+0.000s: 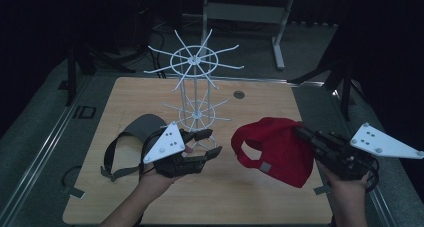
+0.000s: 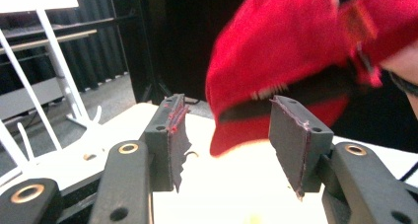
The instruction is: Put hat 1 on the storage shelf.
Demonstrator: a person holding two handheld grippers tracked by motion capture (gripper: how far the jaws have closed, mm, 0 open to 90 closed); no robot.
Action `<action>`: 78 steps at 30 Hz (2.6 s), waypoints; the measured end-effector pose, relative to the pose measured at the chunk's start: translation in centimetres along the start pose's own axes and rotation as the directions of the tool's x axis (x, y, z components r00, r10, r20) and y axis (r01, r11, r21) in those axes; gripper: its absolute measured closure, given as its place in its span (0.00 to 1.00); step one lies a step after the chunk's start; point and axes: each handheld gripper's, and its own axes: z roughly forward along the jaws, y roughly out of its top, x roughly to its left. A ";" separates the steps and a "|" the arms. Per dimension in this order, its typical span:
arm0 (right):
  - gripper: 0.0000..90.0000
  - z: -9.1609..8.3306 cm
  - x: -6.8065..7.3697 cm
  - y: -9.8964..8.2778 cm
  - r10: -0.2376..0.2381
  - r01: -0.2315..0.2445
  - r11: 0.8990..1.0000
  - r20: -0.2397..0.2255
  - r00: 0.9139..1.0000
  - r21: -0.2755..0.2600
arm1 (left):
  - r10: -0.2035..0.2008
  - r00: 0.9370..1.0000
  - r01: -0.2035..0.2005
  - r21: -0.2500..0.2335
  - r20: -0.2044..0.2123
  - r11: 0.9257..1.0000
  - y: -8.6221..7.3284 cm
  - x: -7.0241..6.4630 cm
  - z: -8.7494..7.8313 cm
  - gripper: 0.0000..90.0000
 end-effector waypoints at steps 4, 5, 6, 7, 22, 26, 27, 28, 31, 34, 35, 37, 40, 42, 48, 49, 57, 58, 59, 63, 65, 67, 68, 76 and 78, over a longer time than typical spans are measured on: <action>0.93 0.0 -0.3 1.0 -0.010 0.010 1.000 0.023 1.000 -0.012 | -0.020 1.000 0.020 0.012 0.006 1.000 -1.2 -0.1 -0.4 0.52; 0.93 0.0 -0.4 1.3 -0.008 0.009 1.000 0.032 0.999 -0.017 | -0.026 1.000 0.026 0.017 0.012 1.000 -1.5 -0.1 -0.4 0.52; 0.93 0.0 -0.4 1.3 -0.008 0.009 1.000 0.032 0.999 -0.017 | -0.026 1.000 0.026 0.017 0.012 1.000 -1.5 -0.1 -0.4 0.50; 0.93 0.1 -0.7 2.0 -0.009 0.011 1.000 0.050 0.999 -0.023 | -0.033 0.999 0.032 0.025 0.010 0.999 -2.3 -0.2 -0.6 0.49; 0.93 1.6 -3.1 6.0 -0.002 0.012 0.998 0.154 0.988 -0.062 | -0.055 0.998 0.055 0.049 -0.003 0.997 -6.5 -0.6 -1.4 0.43; 0.93 2.1 -3.9 7.3 0.001 0.011 0.998 0.184 0.983 -0.062 | -0.070 0.997 0.072 0.052 -0.026 0.996 -7.7 -0.6 -1.5 0.33; 0.93 2.2 -4.2 7.6 0.003 0.009 0.998 0.188 0.982 -0.066 | -0.073 0.997 0.074 0.053 -0.031 0.996 -8.0 -0.5 -1.5 0.29; 0.93 2.4 -4.4 7.9 0.010 0.004 0.998 0.193 0.981 -0.070 | -0.074 0.997 0.076 0.056 -0.027 0.996 -8.3 -0.4 -1.6 0.27; 0.93 2.8 -5.2 8.8 0.029 -0.013 0.997 0.207 0.978 -0.082 | -0.096 0.995 0.098 0.066 -0.036 0.993 -9.2 -0.4 -1.5 0.21; 0.93 3.5 -5.8 9.7 0.041 -0.023 0.996 0.224 0.974 -0.083 | -0.089 0.995 0.093 0.080 -0.051 0.992 -10.1 -0.4 -1.5 0.21; 0.93 3.8 -5.9 10.0 0.043 -0.024 0.996 0.231 0.972 -0.082 | -0.089 0.995 0.093 0.082 -0.053 0.992 -10.3 -0.4 -1.5 0.21; 0.93 4.4 -6.0 10.5 0.038 -0.020 0.997 0.248 0.968 -0.075 | -0.102 0.993 0.106 0.079 -0.053 0.991 -10.7 -0.4 -1.5 0.21; 0.93 5.5 -6.2 10.8 0.041 -0.026 0.998 0.256 0.966 -0.063 | -0.116 0.992 0.120 0.074 -0.057 0.990 -11.0 -0.4 -1.5 0.21; 0.93 6.2 -6.1 10.9 0.039 -0.026 0.998 0.267 0.963 -0.053 | -0.121 0.991 0.125 0.069 -0.062 0.990 -11.2 -0.4 -1.6 0.21; 0.93 7.6 -5.3 10.7 0.024 -0.016 0.999 0.237 0.971 -0.036 | -0.129 0.989 0.134 0.070 -0.073 0.988 -11.3 -0.3 -1.9 0.21; 0.93 7.7 -5.2 10.5 0.026 -0.018 0.999 0.227 0.974 -0.035 | -0.128 0.989 0.134 0.071 -0.078 0.988 -11.4 -0.3 -1.9 0.21; 0.93 8.5 -4.1 8.7 -0.001 -0.001 1.000 0.201 0.980 0.007 | -0.134 0.987 0.140 0.074 -0.090 0.987 -11.6 -0.2 -2.1 0.21; 0.93 8.6 -4.0 8.4 -0.005 0.002 1.000 0.201 0.980 0.015 | -0.135 0.987 0.142 0.074 -0.092 0.987 -11.6 -0.2 -2.1 0.21; 0.93 8.7 -3.9 8.1 -0.006 0.002 1.000 0.198 0.980 0.020 | -0.136 0.986 0.143 0.072 -0.093 0.987 -11.6 -0.2 -2.1 0.21; 0.92 8.7 -3.7 6.7 -0.001 -0.005 1.000 0.179 0.984 0.031 | -0.141 0.986 0.148 0.069 -0.093 0.987 -11.7 -0.1 -2.2 0.21; 0.92 8.7 -3.5 6.0 -0.003 -0.004 0.999 0.174 0.985 0.037 | -0.141 0.985 0.148 0.068 -0.095 0.987 -11.7 -0.2 -2.2 0.21; 0.92 8.6 -3.4 5.4 -0.001 -0.006 0.999 0.167 0.986 0.041 | -0.142 0.985 0.149 0.068 -0.095 0.986 -11.7 -0.1 -2.1 0.21; 0.92 8.6 -3.4 5.1 0.000 -0.007 0.999 0.160 0.987 0.044 | -0.142 0.985 0.149 0.070 -0.096 0.986 -11.8 -0.1 -2.2 0.21; 0.92 8.2 -3.1 2.8 0.007 -0.013 0.998 0.109 0.994 0.060 | -0.145 0.985 0.153 0.084 -0.090 0.985 -12.0 -0.1 -2.1 0.21; 0.92 8.1 -3.1 2.2 0.010 -0.017 0.998 0.098 0.995 0.065 | -0.144 0.985 0.152 0.091 -0.091 0.984 -12.1 -0.1 -2.1 0.21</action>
